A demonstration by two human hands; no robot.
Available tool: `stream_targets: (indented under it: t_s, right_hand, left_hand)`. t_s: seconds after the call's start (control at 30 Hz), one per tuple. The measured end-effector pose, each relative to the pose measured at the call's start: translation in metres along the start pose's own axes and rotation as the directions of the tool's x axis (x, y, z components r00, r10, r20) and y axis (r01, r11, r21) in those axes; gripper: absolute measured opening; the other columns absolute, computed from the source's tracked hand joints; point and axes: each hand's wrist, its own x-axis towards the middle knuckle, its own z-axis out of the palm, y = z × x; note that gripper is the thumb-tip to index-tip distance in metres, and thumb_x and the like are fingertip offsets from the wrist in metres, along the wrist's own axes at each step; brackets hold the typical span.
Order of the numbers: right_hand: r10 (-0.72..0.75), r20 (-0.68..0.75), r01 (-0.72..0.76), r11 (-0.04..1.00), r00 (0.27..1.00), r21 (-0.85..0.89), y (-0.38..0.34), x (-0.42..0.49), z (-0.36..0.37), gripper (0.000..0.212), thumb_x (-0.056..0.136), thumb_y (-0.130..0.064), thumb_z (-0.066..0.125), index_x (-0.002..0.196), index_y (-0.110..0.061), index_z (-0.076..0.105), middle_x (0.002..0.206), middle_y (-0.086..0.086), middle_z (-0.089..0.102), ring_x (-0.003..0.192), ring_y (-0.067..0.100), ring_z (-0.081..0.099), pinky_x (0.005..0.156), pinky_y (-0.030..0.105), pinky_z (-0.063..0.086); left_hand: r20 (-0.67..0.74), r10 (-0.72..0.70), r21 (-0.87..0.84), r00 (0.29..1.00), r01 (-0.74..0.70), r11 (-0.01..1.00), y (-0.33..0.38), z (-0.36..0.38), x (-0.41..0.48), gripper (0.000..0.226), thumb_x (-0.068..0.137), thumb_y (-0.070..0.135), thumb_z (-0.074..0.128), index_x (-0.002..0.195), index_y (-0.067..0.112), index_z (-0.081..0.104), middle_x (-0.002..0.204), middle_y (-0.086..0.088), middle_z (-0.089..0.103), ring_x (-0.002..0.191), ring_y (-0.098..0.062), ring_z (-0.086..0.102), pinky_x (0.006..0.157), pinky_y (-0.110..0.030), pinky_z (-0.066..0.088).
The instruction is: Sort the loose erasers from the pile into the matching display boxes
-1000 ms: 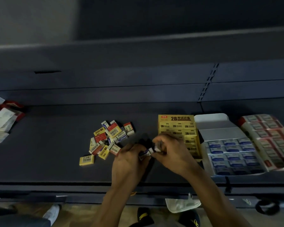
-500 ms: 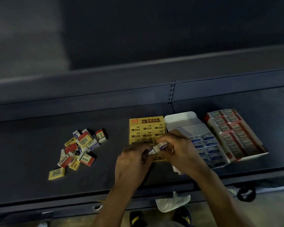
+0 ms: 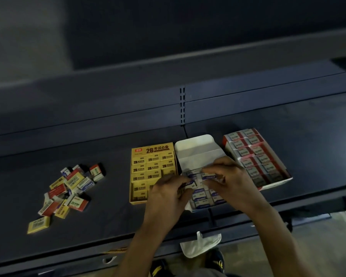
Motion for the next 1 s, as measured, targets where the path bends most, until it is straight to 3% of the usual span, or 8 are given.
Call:
stream_targets:
  t_s: [0.1,0.27,0.4,0.7,0.87,1.0]
  right_hand:
    - [0.045,0.041,-0.045,0.999,0.998,-0.015,0.011,-0.005,-0.008,0.029,0.07,-0.009,0.079,0.098,-0.013,0.072,0.1,-0.008,0.055,0.081,0.003,0.059,0.072,0.019,0.054]
    - [0.02,0.091,-0.015,0.998,0.996,-0.053,0.02,-0.012,-0.014,0.025,0.069,-0.003,0.078,0.089,-0.016,0.07,0.098,-0.003,0.06,0.073,0.009,0.064,0.066,0.021,0.056]
    - [0.005,0.103,0.002,0.998,0.995,-0.067,0.022,-0.013,-0.013,0.025,0.066,-0.002,0.079,0.085,-0.016,0.069,0.09,-0.008,0.057,0.062,0.002,0.057,0.062,0.011,0.048]
    - [-0.058,0.02,0.06,0.993,0.998,-0.102,0.024,-0.009,0.001,0.023,0.065,0.006,0.078,0.071,-0.012,0.065,0.083,0.0,0.059,0.063,0.012,0.063,0.054,0.029,0.055]
    - [-0.075,0.001,0.075,0.993,0.997,-0.086,0.024,-0.008,0.002,0.026,0.061,0.009,0.078,0.069,-0.013,0.066,0.076,-0.001,0.062,0.06,0.009,0.062,0.053,0.026,0.053]
    - [-0.067,0.012,0.068,0.992,0.998,-0.102,0.023,-0.009,0.002,0.024,0.062,0.007,0.078,0.068,-0.012,0.066,0.075,-0.001,0.062,0.058,0.009,0.062,0.053,0.024,0.053]
  left_hand:
    - [0.006,0.0,-0.008,1.0,0.0,1.0,0.005,0.008,0.001,0.023,0.071,0.023,0.077,0.093,0.019,0.071,0.086,0.005,0.066,0.074,-0.006,0.061,0.064,-0.018,0.05]
    - [0.024,-0.027,0.023,0.999,0.027,0.999,0.006,0.018,-0.001,0.022,0.07,0.021,0.081,0.089,0.021,0.071,0.084,0.006,0.063,0.073,-0.009,0.061,0.063,-0.018,0.049]
    - [0.005,-0.046,0.065,0.999,0.046,0.997,0.008,0.02,-0.003,0.02,0.069,0.018,0.082,0.085,0.018,0.071,0.084,0.004,0.062,0.071,-0.01,0.06,0.064,-0.017,0.047]
    - [-0.033,-0.092,0.105,0.995,0.095,0.99,0.012,0.022,-0.004,0.022,0.065,0.016,0.084,0.081,0.017,0.07,0.083,0.002,0.059,0.071,-0.011,0.059,0.064,-0.016,0.042]
    - [-0.05,-0.107,0.1,0.993,0.112,0.989,0.015,0.023,-0.005,0.023,0.064,0.015,0.084,0.081,0.017,0.069,0.084,0.003,0.059,0.071,-0.009,0.058,0.064,-0.014,0.04]
    - [-0.049,-0.114,0.079,0.992,0.118,0.99,0.014,0.023,-0.005,0.024,0.064,0.014,0.084,0.077,0.016,0.065,0.082,0.004,0.057,0.068,-0.005,0.052,0.065,-0.004,0.031]
